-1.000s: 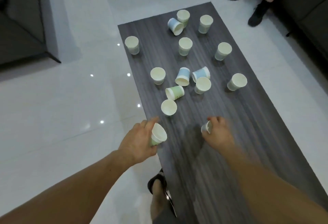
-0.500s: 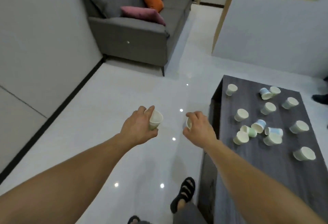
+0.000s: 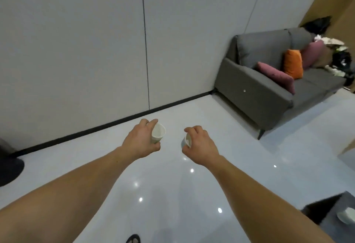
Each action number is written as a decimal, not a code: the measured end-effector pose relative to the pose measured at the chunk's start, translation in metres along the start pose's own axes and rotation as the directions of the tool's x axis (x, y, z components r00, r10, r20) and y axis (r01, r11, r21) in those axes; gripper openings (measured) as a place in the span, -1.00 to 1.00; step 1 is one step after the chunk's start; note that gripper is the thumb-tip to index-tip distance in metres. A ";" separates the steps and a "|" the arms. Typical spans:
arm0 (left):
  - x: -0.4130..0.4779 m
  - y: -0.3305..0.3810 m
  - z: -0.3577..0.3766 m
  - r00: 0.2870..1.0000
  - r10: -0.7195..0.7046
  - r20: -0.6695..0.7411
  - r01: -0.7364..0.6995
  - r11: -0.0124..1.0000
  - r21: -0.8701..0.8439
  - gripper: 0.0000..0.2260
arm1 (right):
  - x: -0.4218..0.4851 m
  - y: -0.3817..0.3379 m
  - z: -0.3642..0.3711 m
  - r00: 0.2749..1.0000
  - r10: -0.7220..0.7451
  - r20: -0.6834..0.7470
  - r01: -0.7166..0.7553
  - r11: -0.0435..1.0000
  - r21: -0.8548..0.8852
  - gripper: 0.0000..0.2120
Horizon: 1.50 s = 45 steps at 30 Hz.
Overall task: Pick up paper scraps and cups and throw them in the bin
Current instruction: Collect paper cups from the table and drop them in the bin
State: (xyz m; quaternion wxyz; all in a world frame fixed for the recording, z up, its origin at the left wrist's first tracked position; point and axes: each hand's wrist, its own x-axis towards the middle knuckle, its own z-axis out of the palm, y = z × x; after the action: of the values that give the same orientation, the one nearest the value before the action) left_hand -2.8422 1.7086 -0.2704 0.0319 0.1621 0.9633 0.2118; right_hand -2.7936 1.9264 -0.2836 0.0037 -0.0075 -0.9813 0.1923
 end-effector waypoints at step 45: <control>-0.189 -0.713 -0.297 0.501 -0.797 -0.338 0.786 0.582 -0.207 -0.33 | 0.268 -0.782 0.362 0.525 -0.756 0.391 0.751 0.628 0.204 -0.42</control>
State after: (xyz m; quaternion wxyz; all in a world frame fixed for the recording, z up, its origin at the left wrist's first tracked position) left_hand -2.9147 0.9173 -0.3005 -0.0680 -0.3427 0.9122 0.2140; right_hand -3.0752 1.0703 -0.3227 -0.1360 0.4604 -0.8601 0.1726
